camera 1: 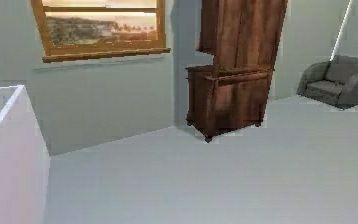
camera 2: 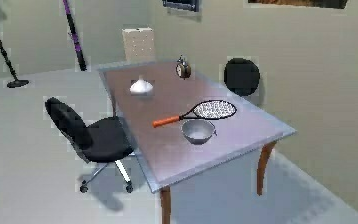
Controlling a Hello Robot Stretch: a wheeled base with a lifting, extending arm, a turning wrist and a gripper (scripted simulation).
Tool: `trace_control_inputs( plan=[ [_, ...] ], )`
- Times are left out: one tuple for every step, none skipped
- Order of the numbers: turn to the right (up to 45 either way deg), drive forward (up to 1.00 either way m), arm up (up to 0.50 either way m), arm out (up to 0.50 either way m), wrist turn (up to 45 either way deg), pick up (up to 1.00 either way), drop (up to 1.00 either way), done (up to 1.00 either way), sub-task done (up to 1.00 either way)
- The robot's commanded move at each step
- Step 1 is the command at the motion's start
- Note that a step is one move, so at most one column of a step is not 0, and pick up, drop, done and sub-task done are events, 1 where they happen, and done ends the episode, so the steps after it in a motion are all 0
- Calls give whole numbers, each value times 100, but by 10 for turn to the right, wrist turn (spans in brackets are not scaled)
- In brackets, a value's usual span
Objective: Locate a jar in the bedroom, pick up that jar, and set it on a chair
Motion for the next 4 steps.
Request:
trace_control_inputs(
  plan=[
    [360, 0, 0, 0, 0, 0, 0, 0, 0],
    [0, 100, 0, 0, 0, 0, 0, 0, 0],
    [30, 0, 0, 0, 0, 0, 0, 0, 0],
    [-450, 0, 0, 0, 0, 0, 0, 0, 0]
  ],
)
